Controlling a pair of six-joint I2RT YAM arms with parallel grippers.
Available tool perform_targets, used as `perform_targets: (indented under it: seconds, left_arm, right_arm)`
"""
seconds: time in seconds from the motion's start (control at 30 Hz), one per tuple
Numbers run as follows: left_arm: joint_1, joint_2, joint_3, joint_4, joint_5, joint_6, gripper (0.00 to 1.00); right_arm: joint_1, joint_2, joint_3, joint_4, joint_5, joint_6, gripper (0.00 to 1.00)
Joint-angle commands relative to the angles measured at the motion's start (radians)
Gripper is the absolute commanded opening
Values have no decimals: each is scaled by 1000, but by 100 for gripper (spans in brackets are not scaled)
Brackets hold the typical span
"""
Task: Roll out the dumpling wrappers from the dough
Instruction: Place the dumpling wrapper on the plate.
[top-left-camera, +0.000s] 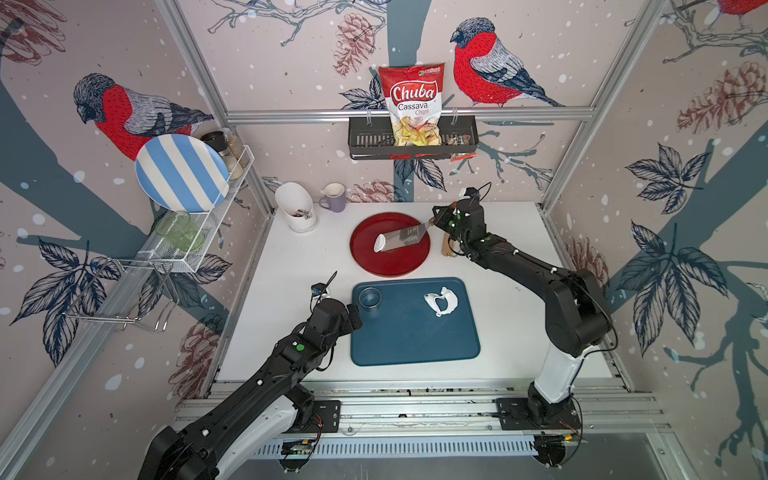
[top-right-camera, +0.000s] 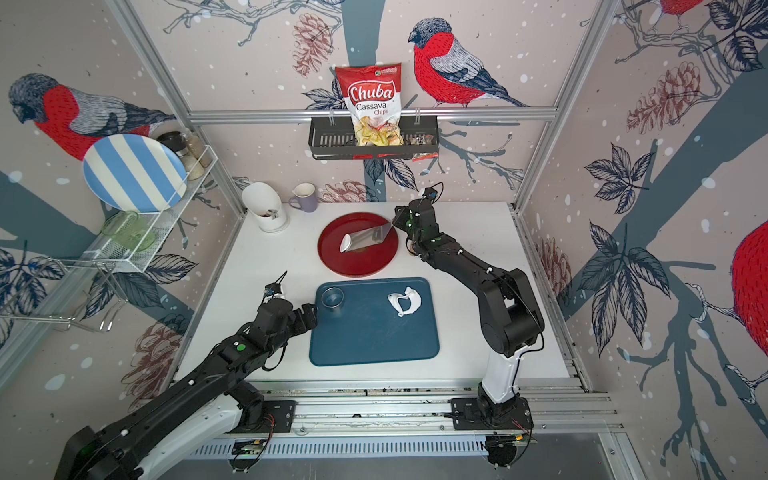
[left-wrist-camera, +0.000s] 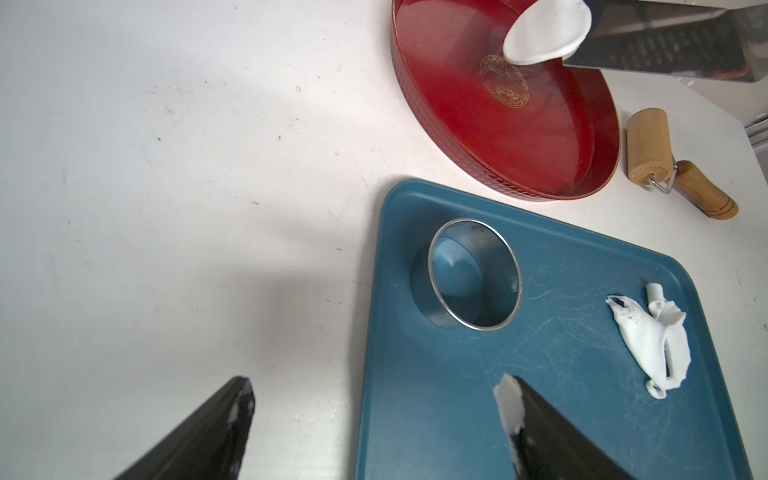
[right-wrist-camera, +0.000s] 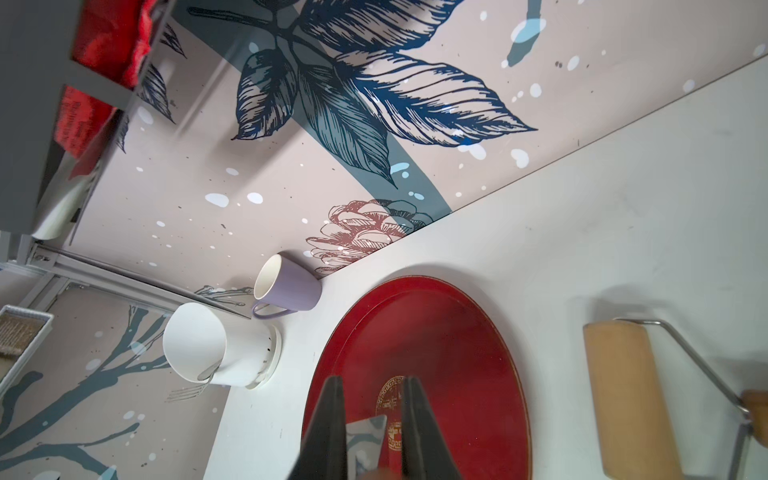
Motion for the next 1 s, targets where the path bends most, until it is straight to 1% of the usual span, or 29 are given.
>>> perform_targets:
  seconds: [0.0, 0.2, 0.43, 0.97]
  left_arm:
    - [4, -5, -11, 29, -11, 18, 95]
    - [7, -14, -26, 32, -10, 17, 95]
    - [12, -8, -32, 44, -7, 16, 95]
    - [15, -2, -40, 55, 1, 8, 95]
  right_arm:
    - [4, 40, 42, 67, 13, 62, 0]
    - [4, 98, 81, 33, 14, 58, 0]
    - [-6, 119, 59, 18, 10, 39, 0]
    - [-42, 100, 3, -29, 7, -10, 0]
